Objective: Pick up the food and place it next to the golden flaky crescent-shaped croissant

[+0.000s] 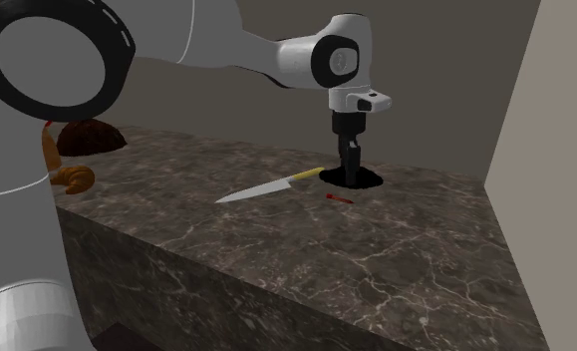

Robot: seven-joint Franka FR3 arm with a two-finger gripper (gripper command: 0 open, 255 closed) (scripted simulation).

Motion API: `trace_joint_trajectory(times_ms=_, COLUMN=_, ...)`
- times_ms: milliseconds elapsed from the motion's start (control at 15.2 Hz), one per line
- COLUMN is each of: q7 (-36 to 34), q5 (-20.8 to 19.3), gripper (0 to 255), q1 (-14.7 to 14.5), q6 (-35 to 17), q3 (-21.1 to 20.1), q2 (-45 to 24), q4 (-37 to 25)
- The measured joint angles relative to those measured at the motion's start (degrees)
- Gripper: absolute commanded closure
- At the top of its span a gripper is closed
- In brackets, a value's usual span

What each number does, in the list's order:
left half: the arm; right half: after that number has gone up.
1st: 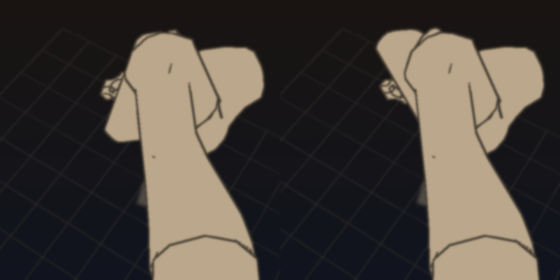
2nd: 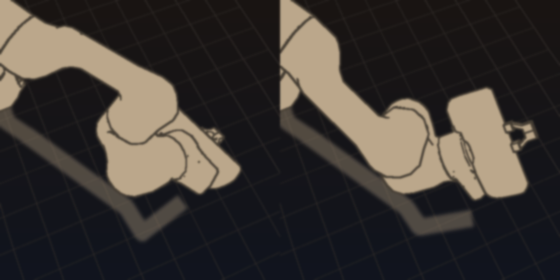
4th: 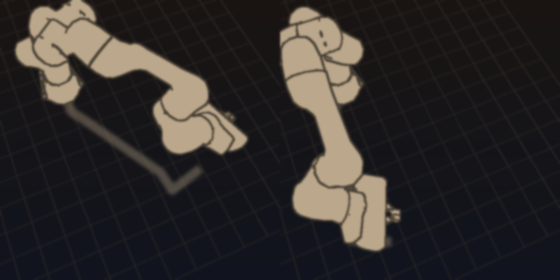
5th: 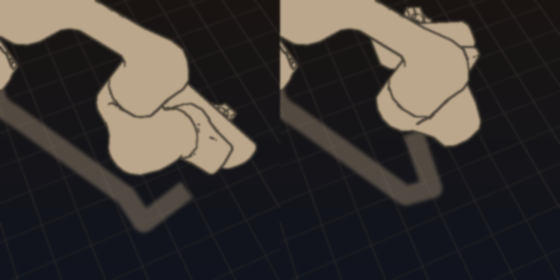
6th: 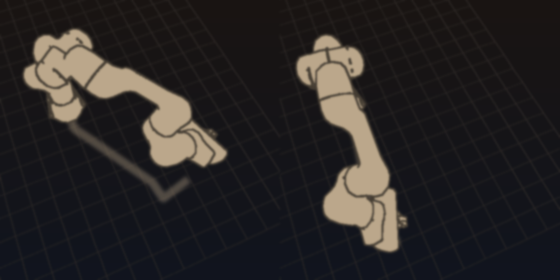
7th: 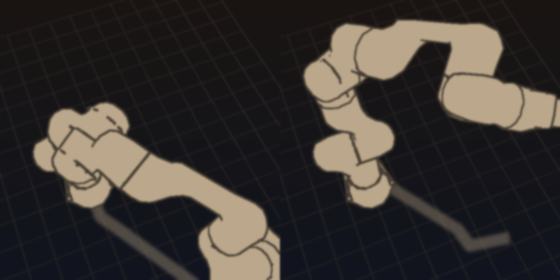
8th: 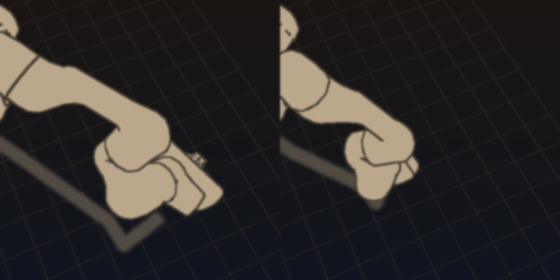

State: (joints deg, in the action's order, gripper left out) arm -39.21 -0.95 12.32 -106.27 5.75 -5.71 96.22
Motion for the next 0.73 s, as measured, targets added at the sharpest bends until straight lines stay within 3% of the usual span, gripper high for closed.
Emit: trace_joint_trajectory(times_ms=726, q7=0.11, q5=0.04, gripper=255, q1=0.04, q6=1.01, q3=0.03, q2=-0.20, q4=-1.19)
